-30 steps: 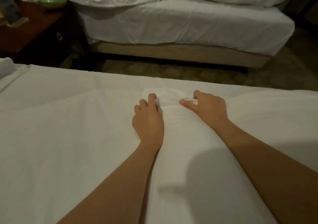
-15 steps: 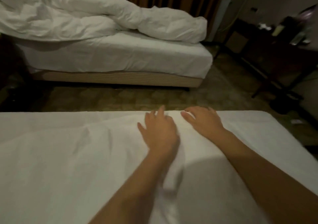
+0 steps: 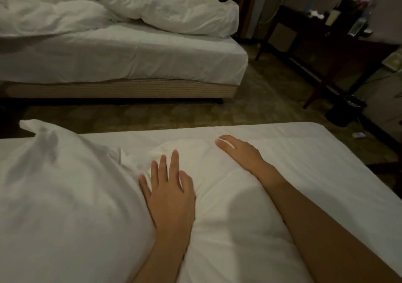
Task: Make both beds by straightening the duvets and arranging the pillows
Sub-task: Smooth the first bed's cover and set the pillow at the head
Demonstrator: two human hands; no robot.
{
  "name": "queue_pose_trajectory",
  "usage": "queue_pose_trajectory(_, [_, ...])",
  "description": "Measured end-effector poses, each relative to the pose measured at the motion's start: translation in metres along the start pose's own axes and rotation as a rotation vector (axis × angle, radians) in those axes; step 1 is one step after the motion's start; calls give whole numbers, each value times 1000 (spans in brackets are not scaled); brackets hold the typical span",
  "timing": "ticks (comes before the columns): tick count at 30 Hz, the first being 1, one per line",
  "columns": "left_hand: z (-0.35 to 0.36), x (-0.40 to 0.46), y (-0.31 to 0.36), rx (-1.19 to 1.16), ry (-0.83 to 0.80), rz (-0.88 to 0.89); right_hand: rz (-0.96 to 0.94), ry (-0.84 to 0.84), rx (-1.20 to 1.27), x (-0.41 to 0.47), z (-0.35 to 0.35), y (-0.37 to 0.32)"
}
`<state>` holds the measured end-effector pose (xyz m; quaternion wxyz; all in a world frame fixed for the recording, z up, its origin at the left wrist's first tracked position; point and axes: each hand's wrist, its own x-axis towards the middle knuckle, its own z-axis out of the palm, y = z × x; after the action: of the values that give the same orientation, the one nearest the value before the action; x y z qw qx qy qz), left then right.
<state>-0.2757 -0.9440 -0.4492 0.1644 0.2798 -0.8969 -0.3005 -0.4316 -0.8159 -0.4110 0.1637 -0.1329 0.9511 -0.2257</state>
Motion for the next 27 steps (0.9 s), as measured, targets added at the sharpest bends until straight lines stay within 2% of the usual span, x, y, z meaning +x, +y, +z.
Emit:
queue_pose_trajectory(3, [11,1,-7,-1,47,10,77,12,-48,8,9,-2])
queue_pose_trajectory(6, [19,2,-11,-17,62,9,111,106,-40,9,16,0])
queue_pose_trajectory(8, [19,1,-13,-36,75,18,86,269,-36,9,12,-2])
queue_pose_trajectory(11, [22,2,-17,-58,85,41,-10,544,170,17,-5,-6])
queue_pose_trajectory(13, [25,3,-20,-59,88,35,-32,455,246,23,-10,-2])
queue_pose_trajectory(16, [28,3,-22,-52,83,25,64,106,341,23,-7,8])
queue_pose_trajectory(18, [28,3,-22,-43,80,23,94,1,303,22,-6,15])
queue_pose_trajectory(24, [27,4,-22,-48,81,27,63,41,128,25,-19,18])
queue_pose_trajectory(27, [28,4,-22,-72,81,26,81,229,181,38,-57,18])
